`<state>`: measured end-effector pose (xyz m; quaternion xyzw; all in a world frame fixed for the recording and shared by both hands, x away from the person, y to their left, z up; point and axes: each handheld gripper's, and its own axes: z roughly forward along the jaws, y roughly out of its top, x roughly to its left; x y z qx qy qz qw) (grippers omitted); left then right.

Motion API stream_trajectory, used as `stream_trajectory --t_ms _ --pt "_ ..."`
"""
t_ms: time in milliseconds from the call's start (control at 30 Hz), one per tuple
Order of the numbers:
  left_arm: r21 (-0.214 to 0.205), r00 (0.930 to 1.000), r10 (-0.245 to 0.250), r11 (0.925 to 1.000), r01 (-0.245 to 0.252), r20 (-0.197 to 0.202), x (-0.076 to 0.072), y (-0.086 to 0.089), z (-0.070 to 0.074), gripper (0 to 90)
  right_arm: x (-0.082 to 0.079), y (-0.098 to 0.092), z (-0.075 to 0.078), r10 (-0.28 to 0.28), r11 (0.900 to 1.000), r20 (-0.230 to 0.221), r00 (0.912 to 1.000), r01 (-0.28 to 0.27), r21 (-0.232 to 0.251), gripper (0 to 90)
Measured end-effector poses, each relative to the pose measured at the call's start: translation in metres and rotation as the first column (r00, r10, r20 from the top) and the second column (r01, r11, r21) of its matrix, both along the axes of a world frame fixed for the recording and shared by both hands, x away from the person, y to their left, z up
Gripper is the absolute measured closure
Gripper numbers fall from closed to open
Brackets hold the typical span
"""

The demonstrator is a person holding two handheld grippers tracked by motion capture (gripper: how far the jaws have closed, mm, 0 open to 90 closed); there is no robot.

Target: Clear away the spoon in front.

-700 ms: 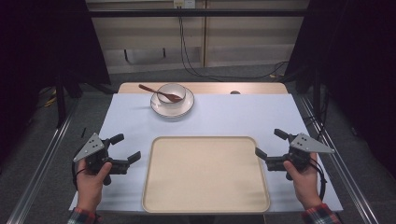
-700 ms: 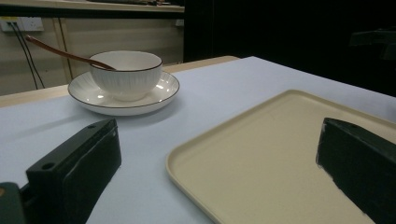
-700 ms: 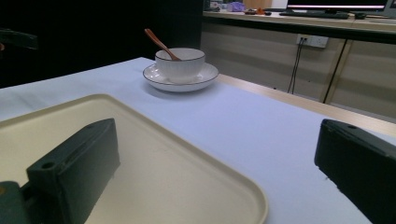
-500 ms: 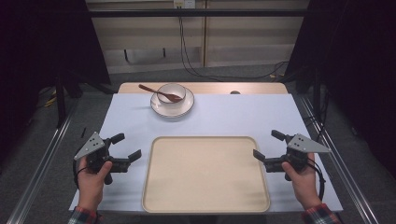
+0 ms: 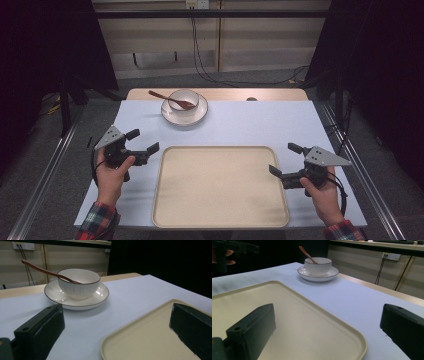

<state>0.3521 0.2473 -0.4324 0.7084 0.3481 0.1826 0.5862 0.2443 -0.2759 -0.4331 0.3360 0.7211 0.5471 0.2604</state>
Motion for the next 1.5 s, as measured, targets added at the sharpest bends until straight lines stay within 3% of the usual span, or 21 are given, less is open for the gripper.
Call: stream_trajectory --t_ms 133,200,333,800,1233,1300,1400,1467,1500 --pt "0.022 0.9996 0.029 0.9993 -0.029 -0.002 0.016 -0.002 0.0 0.0 -0.001 0.0 0.0 0.009 1.0 -0.004 0.9999 -0.009 0.001 0.0" --pt "0.0 0.999 0.04 0.9992 -0.04 -0.02 0.024 -0.003 0.0 0.0 -0.001 0.001 -0.001 0.009 1.0 -0.009 0.9999 -0.009 -0.001 0.0" --pt "-0.005 0.9975 0.054 0.9985 -0.055 -0.046 0.034 -0.004 0.0 0.0 -0.001 0.001 -0.001 0.033 0.9994 -0.019 0.9993 -0.033 -0.009 0.0" --pt "-0.027 0.993 0.102 0.9942 -0.104 -0.059 0.081 -0.014 0.0 0.0 -0.001 0.002 -0.001 0.037 0.9993 -0.011 0.9993 -0.037 -0.003 0.0" --pt "-0.041 0.9785 0.174 0.9829 -0.179 -0.111 0.115 -0.023 -0.009 0.0 -0.001 0.002 -0.002 0.048 0.9989 -0.017 0.9987 -0.048 0.0 0.0" --pt "-0.038 0.973 0.196 0.9786 -0.202 -0.121 0.123 -0.024 -0.011 0.0 0.0 0.002 -0.002 0.054 0.9985 -0.016 0.9984 -0.054 0.0 0.0" --pt "-0.043 0.9725 0.201 0.9773 -0.207 -0.118 0.128 -0.026 -0.012 0.0 0.0 0.002 -0.002 0.053 0.9986 -0.019 0.9984 -0.053 -0.001 0.0" --pt "-0.025 0.9722 0.202 0.9782 -0.206 -0.118 0.133 -0.028 -0.013 0.1 0.0 0.003 -0.003 0.054 0.9985 -0.018 0.9984 -0.054 0.001 0.0" --pt "-0.032 0.9682 0.215 0.9748 -0.221 -0.127 0.135 -0.03 -0.014 0.1 0.0 0.003 -0.003 0.057 0.9984 -0.017 0.9982 -0.057 0.003 0.0"
